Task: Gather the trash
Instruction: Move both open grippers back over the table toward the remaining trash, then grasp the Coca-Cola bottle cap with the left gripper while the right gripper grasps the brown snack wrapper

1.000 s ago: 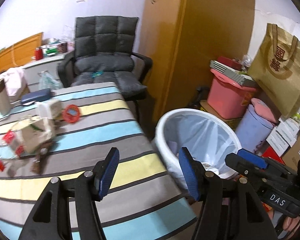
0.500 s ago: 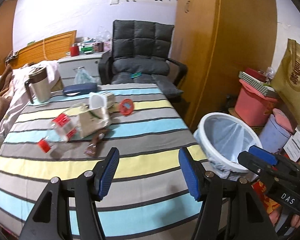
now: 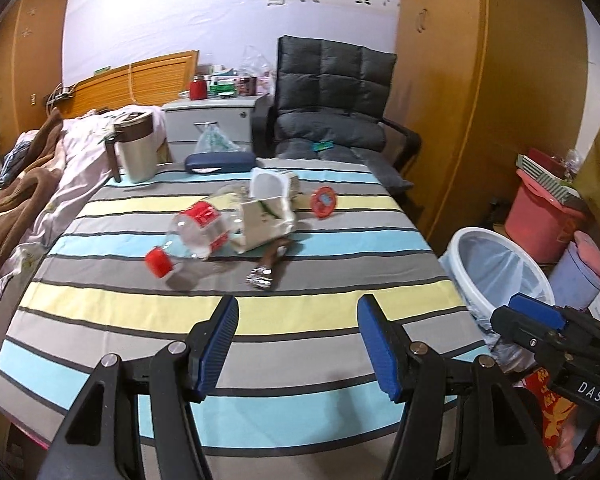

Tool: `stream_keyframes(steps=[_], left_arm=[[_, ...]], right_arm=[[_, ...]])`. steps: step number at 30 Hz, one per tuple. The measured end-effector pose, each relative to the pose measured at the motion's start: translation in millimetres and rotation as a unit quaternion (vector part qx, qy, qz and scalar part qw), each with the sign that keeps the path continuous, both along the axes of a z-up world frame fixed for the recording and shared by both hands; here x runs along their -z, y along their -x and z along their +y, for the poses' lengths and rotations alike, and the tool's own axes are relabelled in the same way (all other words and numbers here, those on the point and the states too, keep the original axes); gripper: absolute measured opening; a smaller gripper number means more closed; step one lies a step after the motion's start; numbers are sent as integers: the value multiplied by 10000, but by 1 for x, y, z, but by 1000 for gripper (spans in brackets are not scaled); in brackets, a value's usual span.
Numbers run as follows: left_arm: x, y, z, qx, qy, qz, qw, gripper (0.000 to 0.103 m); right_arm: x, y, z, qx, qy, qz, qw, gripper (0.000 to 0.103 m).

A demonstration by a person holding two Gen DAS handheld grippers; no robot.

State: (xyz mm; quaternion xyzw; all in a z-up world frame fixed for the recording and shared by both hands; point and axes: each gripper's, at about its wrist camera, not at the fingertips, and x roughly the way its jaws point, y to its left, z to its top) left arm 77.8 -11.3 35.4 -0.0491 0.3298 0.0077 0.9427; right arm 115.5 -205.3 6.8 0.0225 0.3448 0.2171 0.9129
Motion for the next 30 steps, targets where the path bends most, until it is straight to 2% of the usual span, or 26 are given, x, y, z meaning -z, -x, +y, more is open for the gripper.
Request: stream_keyframes(steps=[15, 30], left_arm=[[8, -1, 41, -435, 11, 133, 9990, 64], [25, -17, 69, -549, 140, 359, 9977, 64]], right_arm=[[0, -7, 34, -365, 181, 42, 9992, 52], [5, -23, 61, -612, 262, 144, 9977, 52]])
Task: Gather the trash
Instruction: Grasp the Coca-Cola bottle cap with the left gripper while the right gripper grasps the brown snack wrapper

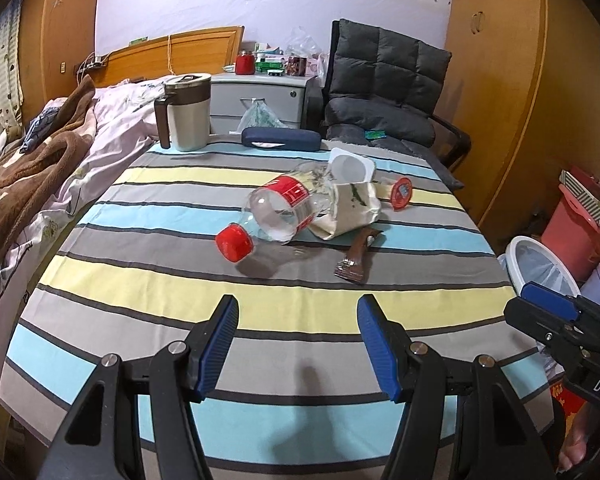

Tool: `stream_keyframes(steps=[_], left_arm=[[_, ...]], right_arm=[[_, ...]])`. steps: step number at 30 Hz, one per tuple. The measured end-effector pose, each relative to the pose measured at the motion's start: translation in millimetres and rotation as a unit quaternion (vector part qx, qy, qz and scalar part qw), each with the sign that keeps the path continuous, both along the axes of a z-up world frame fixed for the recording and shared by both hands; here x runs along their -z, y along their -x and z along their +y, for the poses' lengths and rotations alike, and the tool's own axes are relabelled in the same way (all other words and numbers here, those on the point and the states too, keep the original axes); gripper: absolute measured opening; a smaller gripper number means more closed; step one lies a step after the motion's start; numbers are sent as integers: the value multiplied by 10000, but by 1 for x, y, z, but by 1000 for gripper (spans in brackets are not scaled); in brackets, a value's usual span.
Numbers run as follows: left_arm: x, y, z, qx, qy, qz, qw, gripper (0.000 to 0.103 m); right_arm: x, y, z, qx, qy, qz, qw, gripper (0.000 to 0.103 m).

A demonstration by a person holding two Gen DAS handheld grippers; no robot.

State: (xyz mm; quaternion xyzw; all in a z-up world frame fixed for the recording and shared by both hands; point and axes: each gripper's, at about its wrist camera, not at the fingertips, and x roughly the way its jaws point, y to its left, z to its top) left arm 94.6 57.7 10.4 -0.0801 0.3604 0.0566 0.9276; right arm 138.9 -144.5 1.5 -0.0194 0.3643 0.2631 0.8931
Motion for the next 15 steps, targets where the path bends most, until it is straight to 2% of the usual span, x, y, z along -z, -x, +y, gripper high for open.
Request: stream_keyframes(steps=[15], left_arm=[[15, -21, 28, -217, -33, 149, 9996, 64]], right_arm=[[11, -25, 18, -157, 51, 164, 9997, 52]])
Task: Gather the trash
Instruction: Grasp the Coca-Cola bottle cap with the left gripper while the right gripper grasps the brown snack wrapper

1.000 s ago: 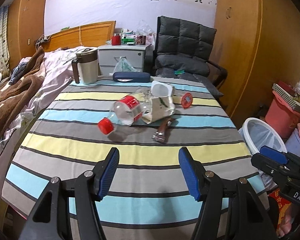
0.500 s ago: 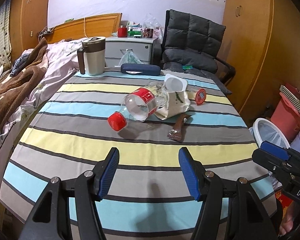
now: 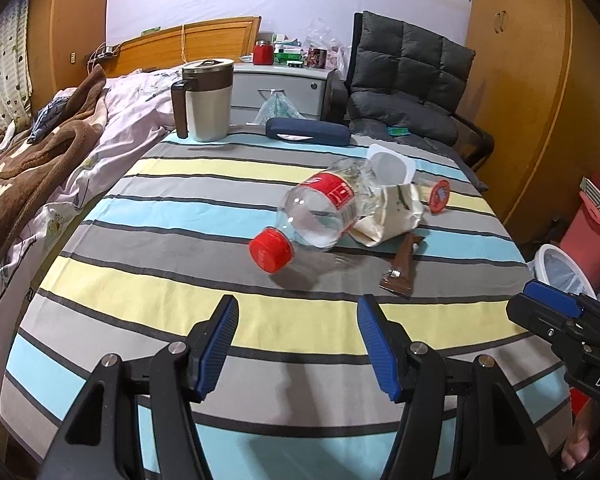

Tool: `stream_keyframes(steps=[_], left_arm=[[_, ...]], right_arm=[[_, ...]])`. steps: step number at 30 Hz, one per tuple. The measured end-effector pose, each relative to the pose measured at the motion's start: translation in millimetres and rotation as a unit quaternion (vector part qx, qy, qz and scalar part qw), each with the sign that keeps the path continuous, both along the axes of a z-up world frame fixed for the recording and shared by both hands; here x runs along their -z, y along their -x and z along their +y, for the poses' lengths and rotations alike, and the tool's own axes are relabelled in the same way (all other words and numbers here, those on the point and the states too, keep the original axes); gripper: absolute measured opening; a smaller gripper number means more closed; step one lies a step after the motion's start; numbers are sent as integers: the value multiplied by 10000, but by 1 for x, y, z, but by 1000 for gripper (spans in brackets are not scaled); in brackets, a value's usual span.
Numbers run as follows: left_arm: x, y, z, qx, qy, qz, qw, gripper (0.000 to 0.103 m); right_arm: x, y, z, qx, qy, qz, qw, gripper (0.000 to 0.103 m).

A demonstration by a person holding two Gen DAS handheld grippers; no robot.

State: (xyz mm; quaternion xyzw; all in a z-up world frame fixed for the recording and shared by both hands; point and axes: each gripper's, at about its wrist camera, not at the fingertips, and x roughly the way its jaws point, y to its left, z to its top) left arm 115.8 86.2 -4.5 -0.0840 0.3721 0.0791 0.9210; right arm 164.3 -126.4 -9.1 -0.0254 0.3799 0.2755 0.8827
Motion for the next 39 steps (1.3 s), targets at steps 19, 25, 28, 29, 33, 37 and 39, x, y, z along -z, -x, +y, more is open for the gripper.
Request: stream_keyframes(steps=[19, 25, 28, 29, 33, 37, 39], left_arm=[[4, -23, 33, 17, 158, -101, 9998, 64], [8, -36, 37, 115, 231, -96, 9996, 64], [10, -44, 36, 197, 239, -88, 9995, 64], [10, -48, 35, 246, 237, -97, 9994, 64], [12, -60, 31, 397, 194, -90, 9990, 64], [15, -68, 26, 550, 197, -15, 9983, 62], [17, -69, 22, 582, 173, 22, 9982, 53]], right_arm=[[22, -34, 42, 38, 33, 370, 9993, 52], [34, -47, 49, 240, 191, 461, 9985, 52], [36, -48, 44, 299, 185, 519, 9980, 52], [34, -46, 40, 323, 190, 491, 9981, 50], [32, -46, 27, 371, 173, 482, 9980, 22], [32, -45, 17, 386, 170, 471, 9980, 17], [31, -44, 14, 395, 175, 463, 9980, 16]])
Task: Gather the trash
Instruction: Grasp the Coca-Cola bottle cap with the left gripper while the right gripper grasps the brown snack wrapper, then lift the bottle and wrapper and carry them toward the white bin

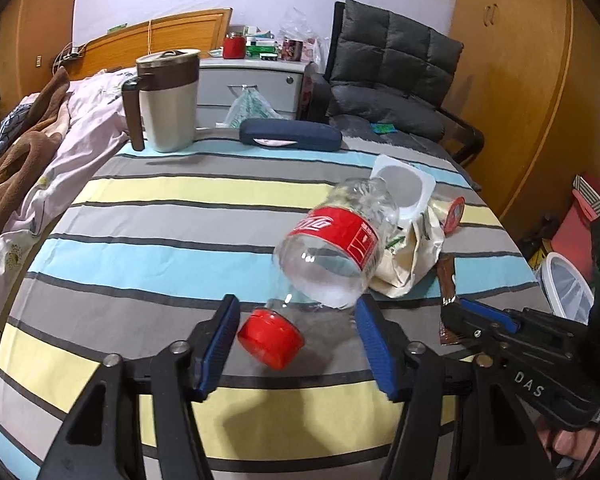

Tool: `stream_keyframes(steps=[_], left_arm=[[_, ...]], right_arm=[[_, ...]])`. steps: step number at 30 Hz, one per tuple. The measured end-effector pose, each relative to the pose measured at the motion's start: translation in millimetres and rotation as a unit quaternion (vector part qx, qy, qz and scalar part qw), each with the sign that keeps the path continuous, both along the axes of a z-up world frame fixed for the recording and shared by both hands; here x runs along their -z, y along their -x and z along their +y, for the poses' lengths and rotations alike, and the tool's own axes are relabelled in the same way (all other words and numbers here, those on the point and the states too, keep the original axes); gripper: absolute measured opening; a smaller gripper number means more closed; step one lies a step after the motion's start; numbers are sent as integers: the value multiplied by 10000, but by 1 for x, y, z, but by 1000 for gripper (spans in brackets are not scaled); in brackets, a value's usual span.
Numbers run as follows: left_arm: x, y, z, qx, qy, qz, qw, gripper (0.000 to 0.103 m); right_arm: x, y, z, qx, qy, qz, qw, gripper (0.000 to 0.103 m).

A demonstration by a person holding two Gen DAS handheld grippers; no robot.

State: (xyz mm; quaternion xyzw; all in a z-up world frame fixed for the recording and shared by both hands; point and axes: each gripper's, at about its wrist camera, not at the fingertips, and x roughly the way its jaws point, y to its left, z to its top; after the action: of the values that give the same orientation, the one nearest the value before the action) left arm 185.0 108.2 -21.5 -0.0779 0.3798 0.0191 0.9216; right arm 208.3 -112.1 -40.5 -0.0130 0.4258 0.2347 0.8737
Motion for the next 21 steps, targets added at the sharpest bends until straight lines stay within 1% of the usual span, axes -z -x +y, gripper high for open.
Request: stream_keyframes(steps=[1, 3, 7, 11, 21], left_arm=[[1, 1, -2, 20, -13, 16, 10000, 45], [2, 2, -5, 50, -18, 74, 10000, 34], [5, 9, -14, 73, -147, 129, 9998, 33], [4, 20, -18, 58, -144, 127, 9998, 33], [0, 62, -30, -21, -111, 163, 9998, 33]], right_arm=[[-1, 1, -1, -1, -4, -1, 10000, 16], [-2, 2, -3, 1, -1, -9, 10000, 16], [-2, 4, -6, 17, -10, 7, 10000, 16], [-5, 9, -9, 39, -36, 4, 10000, 16], [-10, 30, -16, -23, -42, -53, 10000, 16]])
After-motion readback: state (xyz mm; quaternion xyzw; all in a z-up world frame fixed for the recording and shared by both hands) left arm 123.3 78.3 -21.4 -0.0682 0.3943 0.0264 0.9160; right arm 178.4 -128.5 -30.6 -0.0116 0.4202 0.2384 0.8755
